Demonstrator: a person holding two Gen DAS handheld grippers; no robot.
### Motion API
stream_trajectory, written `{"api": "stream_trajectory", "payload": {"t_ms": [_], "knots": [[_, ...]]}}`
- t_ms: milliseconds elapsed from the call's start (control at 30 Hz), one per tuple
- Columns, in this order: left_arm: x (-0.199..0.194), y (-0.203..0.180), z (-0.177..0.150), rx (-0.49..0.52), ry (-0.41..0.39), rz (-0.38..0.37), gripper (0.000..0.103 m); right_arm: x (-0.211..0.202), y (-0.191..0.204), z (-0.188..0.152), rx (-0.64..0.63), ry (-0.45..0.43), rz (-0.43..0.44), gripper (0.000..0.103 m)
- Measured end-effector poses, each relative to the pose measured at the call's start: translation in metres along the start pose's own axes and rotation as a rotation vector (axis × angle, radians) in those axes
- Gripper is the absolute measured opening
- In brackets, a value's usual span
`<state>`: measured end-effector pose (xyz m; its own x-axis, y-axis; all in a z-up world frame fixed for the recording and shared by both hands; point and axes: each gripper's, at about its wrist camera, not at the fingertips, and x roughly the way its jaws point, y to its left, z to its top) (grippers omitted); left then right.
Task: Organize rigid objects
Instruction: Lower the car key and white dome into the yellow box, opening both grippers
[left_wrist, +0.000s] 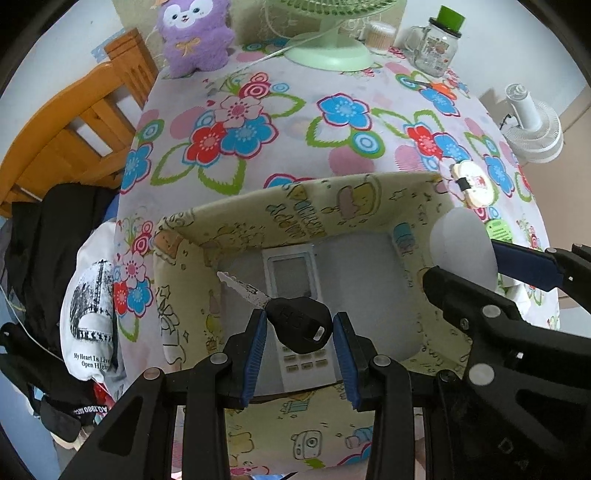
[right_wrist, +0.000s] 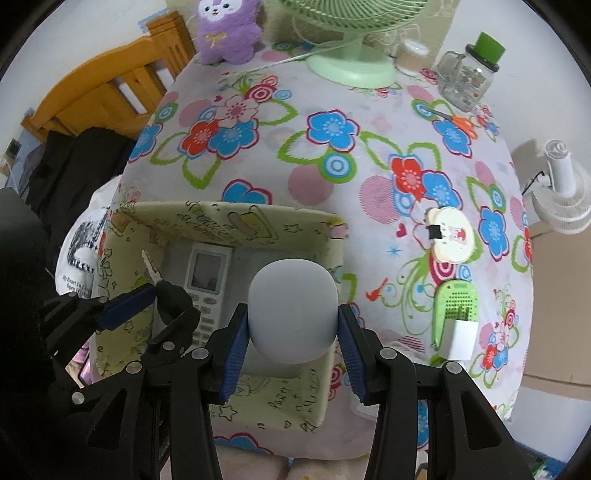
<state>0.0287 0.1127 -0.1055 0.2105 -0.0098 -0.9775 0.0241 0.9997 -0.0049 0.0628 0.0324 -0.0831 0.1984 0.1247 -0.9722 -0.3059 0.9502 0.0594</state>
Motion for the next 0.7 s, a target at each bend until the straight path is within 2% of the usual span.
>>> {"api": "stream_trajectory", "payload": {"t_ms": [267, 400, 467, 533, 700], "knots": [[0.012, 0.011, -0.006, -0.023, 0.024, -0.003, 0.038, 0.013, 0.014, 0.0, -0.023, 0.019, 0.015, 0.05], [0.016, 0.014, -0.007, -0.022, 0.029, 0.003, 0.043, 0.019, 0.017, 0.001, -0.02, 0.02, 0.017, 0.05], [0.017, 0.015, -0.007, -0.023, 0.035, 0.003, 0.056, 0.021, 0.018, 0.001, -0.02, 0.021, 0.02, 0.05], [0.015, 0.015, -0.008, -0.02, 0.034, -0.004, 0.064, 0.021, 0.018, 0.0, -0.018, 0.021, 0.022, 0.05], [0.008, 0.013, -0.008, -0.023, 0.016, -0.018, 0.079, 0.017, 0.018, -0.002, -0.023, 0.005, 0.02, 0.053]]}}
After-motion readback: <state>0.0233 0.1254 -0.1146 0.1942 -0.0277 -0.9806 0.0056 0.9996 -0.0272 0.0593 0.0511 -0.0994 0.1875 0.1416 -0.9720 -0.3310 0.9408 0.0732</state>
